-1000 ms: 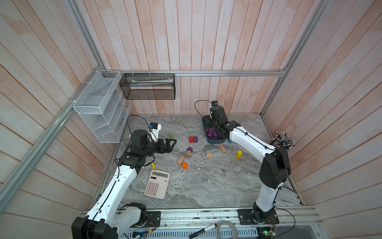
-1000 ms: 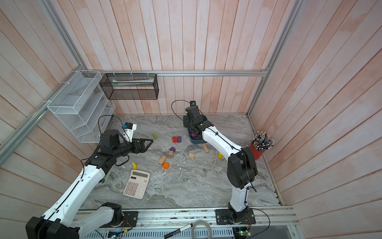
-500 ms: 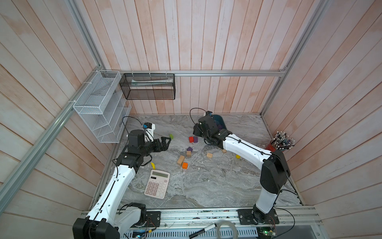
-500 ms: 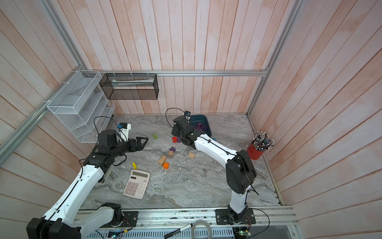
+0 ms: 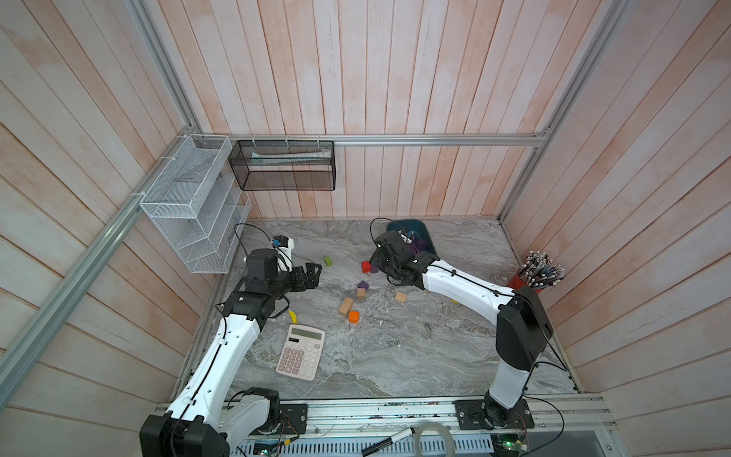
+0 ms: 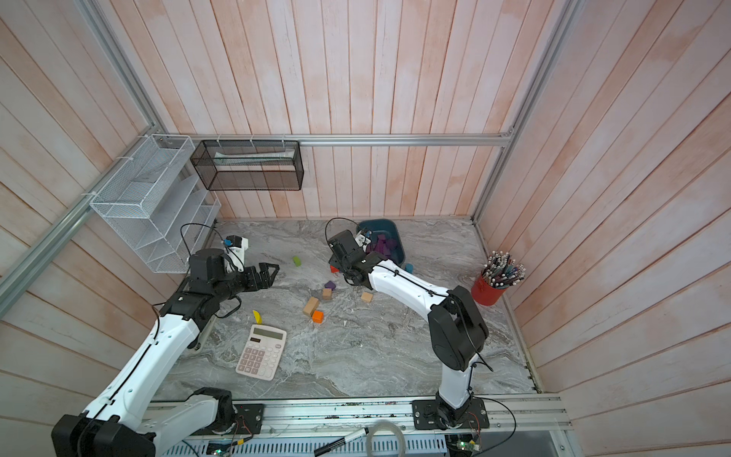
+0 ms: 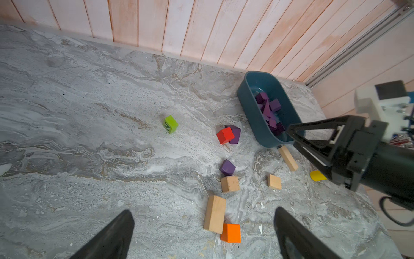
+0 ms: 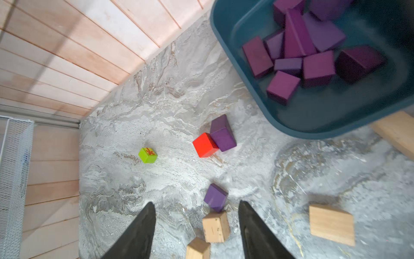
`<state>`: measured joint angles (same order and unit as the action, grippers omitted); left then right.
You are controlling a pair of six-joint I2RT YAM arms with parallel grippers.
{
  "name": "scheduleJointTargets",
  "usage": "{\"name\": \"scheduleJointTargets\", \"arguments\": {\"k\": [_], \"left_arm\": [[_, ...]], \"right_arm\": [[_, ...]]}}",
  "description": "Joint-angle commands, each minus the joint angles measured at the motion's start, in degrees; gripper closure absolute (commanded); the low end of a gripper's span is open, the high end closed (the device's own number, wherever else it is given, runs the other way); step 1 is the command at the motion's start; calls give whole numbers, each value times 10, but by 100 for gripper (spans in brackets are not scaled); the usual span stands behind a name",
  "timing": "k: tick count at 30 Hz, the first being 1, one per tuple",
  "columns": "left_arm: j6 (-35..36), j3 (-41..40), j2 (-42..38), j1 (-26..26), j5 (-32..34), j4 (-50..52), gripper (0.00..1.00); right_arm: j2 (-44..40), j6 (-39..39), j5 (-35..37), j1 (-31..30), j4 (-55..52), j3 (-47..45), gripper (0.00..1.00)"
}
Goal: Pick purple bricks into the storage bin
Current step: Pick up the building block from the center of the board.
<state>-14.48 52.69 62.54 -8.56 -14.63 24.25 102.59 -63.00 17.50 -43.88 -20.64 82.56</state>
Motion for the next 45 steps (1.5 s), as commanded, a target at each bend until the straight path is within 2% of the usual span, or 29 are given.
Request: {"name": "scheduleJointTargets", "arguments": {"k": [1, 4, 10, 14, 18, 22, 29, 36, 45], "left_arm": [[19, 20, 23, -23, 34, 14, 3], [43, 46, 55, -69, 74, 35, 3], [97, 144, 169, -111, 82, 116, 4], [145, 222, 269, -140, 96, 165, 5], [171, 300, 367, -166, 129, 207, 7], [174, 382, 454, -173, 159, 241, 12], [201, 466, 545, -194, 167, 276, 13], [230, 508, 594, -212, 145, 287, 15], [238, 564, 648, -220, 142, 313, 20]], "right_arm": [[-50, -23, 22, 5, -28, -26, 39], [-89, 5, 2, 24, -28, -66, 39], [-190, 121, -52, 62, 20, -172, 38], [-278, 186, -48, 75, 57, -260, 38], [-327, 228, -34, 84, 57, -306, 37], [-340, 259, -45, 85, 68, -337, 37], [-337, 286, -87, 73, 95, -363, 38], [-336, 313, -76, 61, 111, -363, 38], [-334, 307, -70, 57, 110, -364, 38]]}}
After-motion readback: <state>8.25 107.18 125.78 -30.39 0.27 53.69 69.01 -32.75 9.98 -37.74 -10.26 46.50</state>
